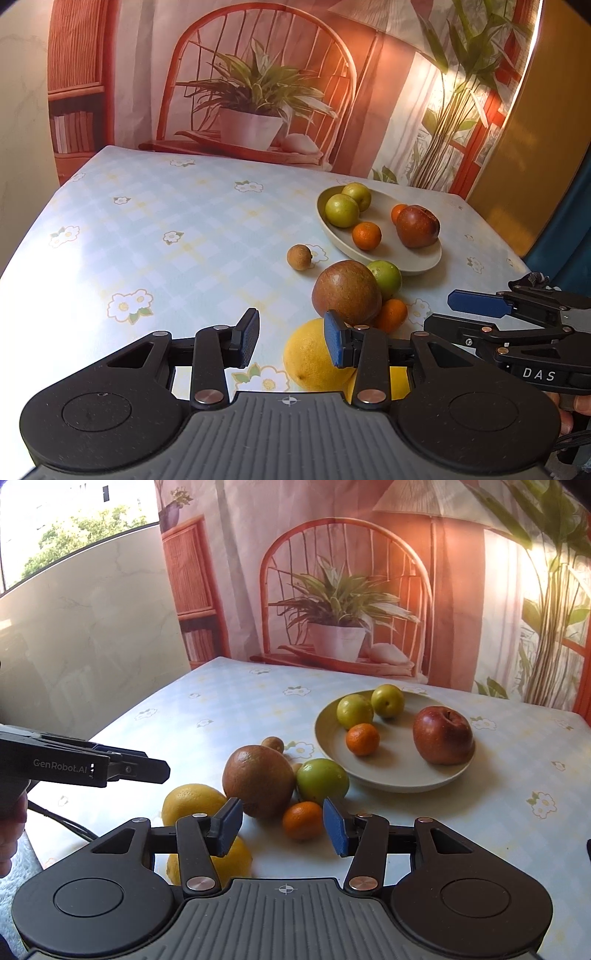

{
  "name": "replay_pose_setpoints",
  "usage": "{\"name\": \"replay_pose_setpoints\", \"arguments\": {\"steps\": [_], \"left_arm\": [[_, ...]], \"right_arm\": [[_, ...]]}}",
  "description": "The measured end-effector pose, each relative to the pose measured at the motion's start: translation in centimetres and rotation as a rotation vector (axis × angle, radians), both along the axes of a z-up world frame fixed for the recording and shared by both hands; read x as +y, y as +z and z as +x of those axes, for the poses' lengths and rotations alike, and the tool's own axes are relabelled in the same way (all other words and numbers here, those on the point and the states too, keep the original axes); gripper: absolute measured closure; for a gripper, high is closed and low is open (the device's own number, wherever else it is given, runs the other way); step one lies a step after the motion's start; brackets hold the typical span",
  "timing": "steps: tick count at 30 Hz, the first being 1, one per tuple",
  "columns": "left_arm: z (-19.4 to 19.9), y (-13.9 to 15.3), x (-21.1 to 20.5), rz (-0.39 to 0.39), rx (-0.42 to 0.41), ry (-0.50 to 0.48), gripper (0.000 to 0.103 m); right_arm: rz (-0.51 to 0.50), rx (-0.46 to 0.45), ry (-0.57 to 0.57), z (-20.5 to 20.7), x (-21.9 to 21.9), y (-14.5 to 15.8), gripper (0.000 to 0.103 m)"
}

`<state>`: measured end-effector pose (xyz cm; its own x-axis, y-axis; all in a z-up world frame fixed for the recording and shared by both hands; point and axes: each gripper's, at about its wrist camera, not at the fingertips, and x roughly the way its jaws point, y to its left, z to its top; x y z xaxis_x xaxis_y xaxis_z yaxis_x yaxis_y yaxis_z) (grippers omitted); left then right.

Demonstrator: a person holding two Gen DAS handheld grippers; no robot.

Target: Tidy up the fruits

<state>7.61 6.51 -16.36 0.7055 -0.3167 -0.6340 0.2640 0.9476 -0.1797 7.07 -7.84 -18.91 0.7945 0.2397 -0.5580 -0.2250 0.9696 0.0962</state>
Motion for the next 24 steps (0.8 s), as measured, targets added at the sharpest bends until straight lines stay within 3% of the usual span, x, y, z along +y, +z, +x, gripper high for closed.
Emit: {"name": "replay_pose_setpoints", "arguments": {"steps": [12, 24], "left_arm": [[-1.0, -0.8, -0.2, -0.008, 0.038, -0.035, 0.062], [-1.3, -1.0, -0.3, -0.015, 0.043, -0.041, 0.062]], "right_arm": [[-0.067, 0.058, 0.065, -0.4, 1.5, -0.9, 0.057], [-0.079, 0.045, 0.089, -0.8, 1.8, -0.9, 0.057]]}}
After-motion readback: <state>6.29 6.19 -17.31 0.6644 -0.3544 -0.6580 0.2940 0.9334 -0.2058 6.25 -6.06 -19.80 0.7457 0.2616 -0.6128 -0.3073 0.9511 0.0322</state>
